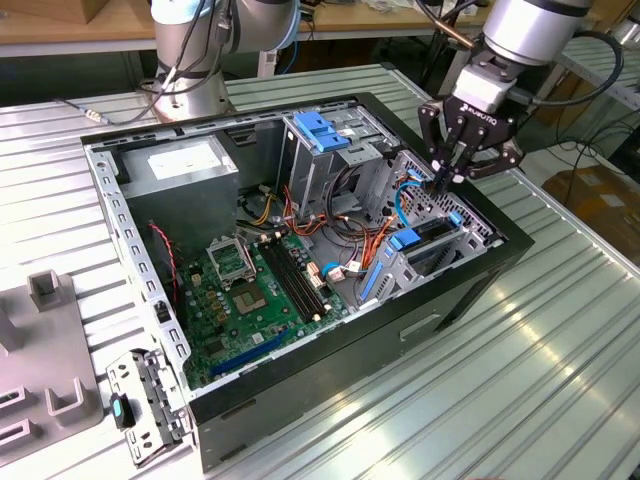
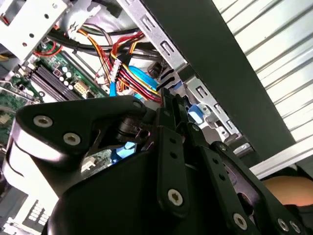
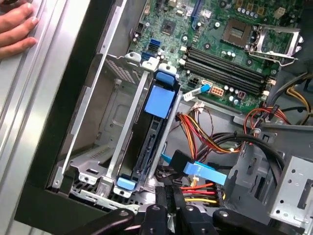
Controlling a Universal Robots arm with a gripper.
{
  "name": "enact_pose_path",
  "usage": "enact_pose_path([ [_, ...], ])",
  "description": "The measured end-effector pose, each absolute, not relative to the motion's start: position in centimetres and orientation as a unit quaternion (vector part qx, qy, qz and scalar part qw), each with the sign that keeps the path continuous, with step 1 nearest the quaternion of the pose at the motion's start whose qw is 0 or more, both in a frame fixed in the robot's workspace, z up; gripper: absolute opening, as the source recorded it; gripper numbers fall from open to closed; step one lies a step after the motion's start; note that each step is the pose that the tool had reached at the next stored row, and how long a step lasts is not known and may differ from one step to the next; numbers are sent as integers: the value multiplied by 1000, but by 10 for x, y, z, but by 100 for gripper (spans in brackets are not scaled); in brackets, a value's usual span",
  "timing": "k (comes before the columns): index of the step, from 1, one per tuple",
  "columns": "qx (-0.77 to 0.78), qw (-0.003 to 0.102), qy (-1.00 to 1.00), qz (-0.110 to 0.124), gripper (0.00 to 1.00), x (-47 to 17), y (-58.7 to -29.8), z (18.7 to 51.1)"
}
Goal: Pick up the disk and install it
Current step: 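Insert the first disk wire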
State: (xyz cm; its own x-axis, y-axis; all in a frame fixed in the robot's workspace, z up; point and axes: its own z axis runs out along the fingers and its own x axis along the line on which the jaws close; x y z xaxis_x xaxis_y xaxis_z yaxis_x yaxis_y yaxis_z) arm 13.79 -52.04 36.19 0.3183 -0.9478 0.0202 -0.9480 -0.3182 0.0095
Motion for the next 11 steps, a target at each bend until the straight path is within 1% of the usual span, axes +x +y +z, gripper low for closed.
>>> enact_pose_path([
  [4,786,10,-619,5,17,138,-521,359],
  [11,783,11,-622,5,17,137,-535,357],
])
